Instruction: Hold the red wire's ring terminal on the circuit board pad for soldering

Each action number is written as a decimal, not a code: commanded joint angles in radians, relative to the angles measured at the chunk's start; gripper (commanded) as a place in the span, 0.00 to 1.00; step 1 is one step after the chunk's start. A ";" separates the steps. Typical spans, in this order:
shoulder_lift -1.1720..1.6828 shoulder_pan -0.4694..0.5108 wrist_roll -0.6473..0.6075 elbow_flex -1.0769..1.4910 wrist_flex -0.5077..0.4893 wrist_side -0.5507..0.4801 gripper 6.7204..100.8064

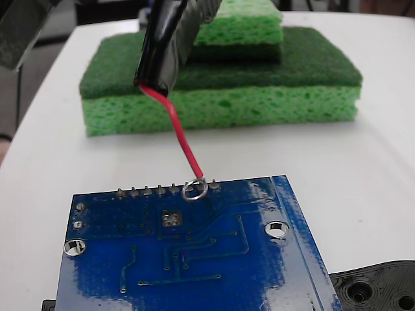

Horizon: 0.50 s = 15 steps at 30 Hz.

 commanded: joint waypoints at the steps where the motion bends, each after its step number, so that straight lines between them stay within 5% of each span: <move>1: 0.011 0.005 -0.002 0.002 -0.006 0.012 0.99; 15: 0.005 0.002 -0.003 -0.002 -0.011 0.028 0.99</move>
